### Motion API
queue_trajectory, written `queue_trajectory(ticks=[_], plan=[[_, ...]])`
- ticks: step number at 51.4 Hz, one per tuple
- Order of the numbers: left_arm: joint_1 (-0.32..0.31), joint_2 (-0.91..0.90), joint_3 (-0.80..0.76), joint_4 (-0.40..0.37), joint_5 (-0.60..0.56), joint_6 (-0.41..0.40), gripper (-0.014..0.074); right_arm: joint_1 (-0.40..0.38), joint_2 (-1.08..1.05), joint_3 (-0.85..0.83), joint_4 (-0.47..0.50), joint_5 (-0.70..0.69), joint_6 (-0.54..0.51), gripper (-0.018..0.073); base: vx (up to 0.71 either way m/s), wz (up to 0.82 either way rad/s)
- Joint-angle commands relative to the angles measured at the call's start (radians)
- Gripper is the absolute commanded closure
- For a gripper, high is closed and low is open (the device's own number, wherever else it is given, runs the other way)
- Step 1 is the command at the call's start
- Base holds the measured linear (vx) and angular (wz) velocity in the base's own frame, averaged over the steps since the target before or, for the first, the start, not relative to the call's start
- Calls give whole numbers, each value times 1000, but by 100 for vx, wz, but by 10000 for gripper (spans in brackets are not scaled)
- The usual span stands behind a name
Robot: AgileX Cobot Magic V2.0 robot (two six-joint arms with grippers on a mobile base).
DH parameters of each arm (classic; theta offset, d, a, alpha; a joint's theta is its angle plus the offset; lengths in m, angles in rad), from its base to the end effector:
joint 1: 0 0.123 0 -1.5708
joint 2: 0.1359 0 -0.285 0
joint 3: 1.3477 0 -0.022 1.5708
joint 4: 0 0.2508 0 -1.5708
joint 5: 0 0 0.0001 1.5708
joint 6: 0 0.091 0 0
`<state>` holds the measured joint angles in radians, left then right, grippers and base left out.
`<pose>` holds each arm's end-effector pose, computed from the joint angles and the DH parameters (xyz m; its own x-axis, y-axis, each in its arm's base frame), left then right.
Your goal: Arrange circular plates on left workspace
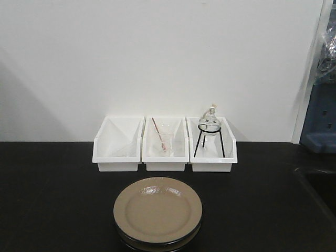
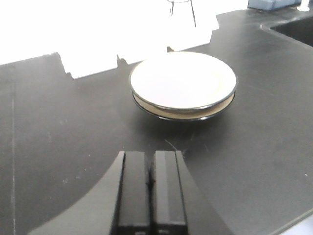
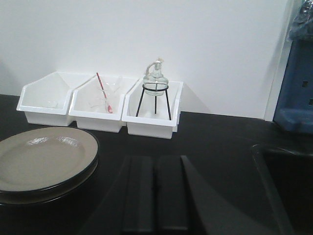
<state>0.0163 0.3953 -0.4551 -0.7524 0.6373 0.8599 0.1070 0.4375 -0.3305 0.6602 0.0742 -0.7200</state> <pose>0.0778 -0.0358 0.2974 -0.2553 0.1907 -0.9479 0.4316 0.8997 0.0648 0.1014 0.0151 0.2874 -0.0685 -0.0687 -0.9953 -0.1562 0.9861 -0.0574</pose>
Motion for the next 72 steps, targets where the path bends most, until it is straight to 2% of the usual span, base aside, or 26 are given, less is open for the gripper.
queue_trajectory(ticks=[1, 31, 35, 38, 42, 45, 49, 53, 56, 60, 66, 72], plan=[[-4, 6, -24, -44, -59, 0, 596, -4, 1, -25, 15, -85, -17, 564, 0, 0], [-4, 1, -20, -44, -40, 0, 596, -4, 1, -25, 25, -85, -17, 563, 0, 0], [-4, -26, -5, -20, -55, 3, 596, -4, 1, -25, 25, -85, -17, 563, 0, 0], [-6, -50, 17, 27, -125, -6, 596, -4, 1, -25, 25, -85, -17, 563, 0, 0], [-14, -98, 64, 73, -251, -78, 596, -4, 1, -25, 25, -85, -17, 563, 0, 0], [-18, -152, 124, 124, -340, -186, 596, -4, 1, -25, 25, -85, -17, 563, 0, 0], [-23, -231, 213, 239, -423, -316, 596, -4, 1, -25, 25, -85, -17, 563, 0, 0], [-23, -321, 308, 389, -442, -451, 596, -4, 1, -25, 25, -85, -17, 563, 0, 0], [-23, -374, 361, 470, -443, -522, 596, -4, 1, -25, 25, -85, -17, 563, 0, 0], [-23, -432, 422, 535, -463, -585, 596, -4, 1, -25, 25, -85, -17, 563, 0, 0], [-23, -424, 510, 535, -584, -625, 596, -4, -1, -25, 25, -85, -17, 563, 0, 0], [-23, -423, 502, 549, -554, -627, 596, -4, -1, -25, 25, -84, -17, 563, 0, 0]])
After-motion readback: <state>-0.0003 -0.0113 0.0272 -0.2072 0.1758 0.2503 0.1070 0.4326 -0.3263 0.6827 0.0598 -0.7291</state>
